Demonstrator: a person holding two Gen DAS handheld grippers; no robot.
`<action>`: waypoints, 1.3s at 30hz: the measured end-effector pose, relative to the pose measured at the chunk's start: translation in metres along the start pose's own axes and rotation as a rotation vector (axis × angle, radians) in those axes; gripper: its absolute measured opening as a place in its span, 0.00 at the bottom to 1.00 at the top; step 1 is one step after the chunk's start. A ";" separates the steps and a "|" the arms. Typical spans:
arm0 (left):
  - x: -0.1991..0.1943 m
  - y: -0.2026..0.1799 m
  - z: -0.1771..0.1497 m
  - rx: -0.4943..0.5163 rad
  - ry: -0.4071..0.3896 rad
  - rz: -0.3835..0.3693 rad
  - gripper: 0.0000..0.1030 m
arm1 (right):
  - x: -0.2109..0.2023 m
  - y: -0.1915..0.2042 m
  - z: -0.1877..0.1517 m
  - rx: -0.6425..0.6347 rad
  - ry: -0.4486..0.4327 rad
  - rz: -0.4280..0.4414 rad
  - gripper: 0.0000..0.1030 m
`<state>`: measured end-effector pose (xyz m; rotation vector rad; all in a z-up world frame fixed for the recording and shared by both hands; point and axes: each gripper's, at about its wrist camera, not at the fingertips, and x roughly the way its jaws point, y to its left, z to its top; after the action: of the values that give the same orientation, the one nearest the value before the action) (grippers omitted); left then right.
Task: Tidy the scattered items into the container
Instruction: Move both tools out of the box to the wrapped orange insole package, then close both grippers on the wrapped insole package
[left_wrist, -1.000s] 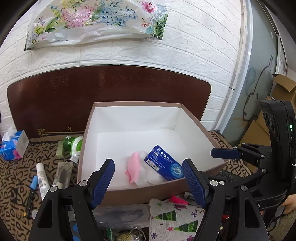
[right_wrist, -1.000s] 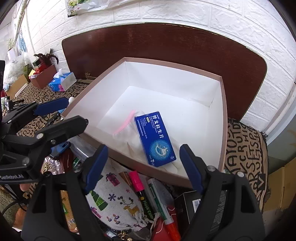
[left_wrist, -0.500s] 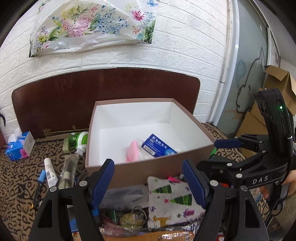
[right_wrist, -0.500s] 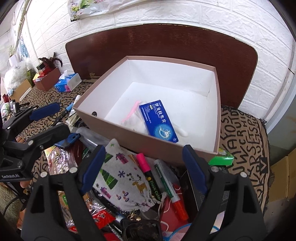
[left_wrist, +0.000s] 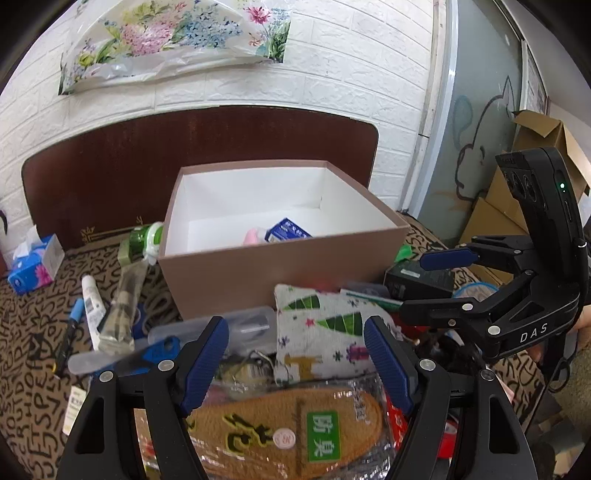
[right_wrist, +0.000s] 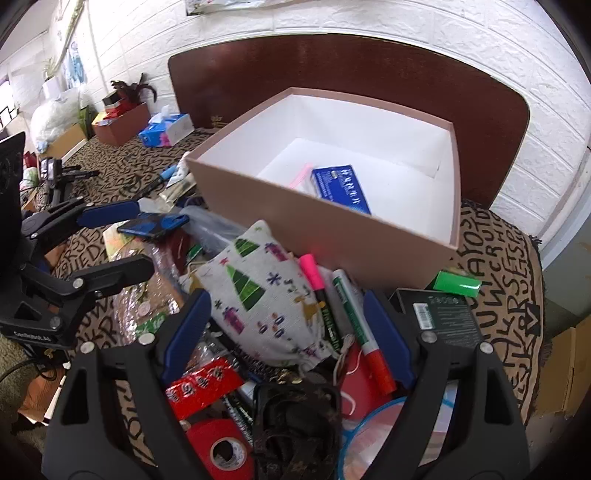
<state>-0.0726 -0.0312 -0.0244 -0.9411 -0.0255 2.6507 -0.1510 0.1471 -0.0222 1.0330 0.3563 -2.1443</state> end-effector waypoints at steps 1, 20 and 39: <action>-0.002 0.001 -0.004 -0.006 0.003 0.001 0.75 | 0.000 0.003 -0.003 -0.008 0.002 0.009 0.83; -0.038 0.041 -0.072 -0.135 0.061 0.014 0.75 | 0.020 0.102 -0.042 -0.299 0.076 0.127 0.83; -0.016 0.069 -0.104 -0.272 0.138 -0.044 0.75 | 0.042 0.149 -0.065 -0.534 0.110 0.015 0.83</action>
<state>-0.0172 -0.1106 -0.1043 -1.1922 -0.3789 2.5772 -0.0266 0.0556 -0.0876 0.8336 0.9116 -1.8292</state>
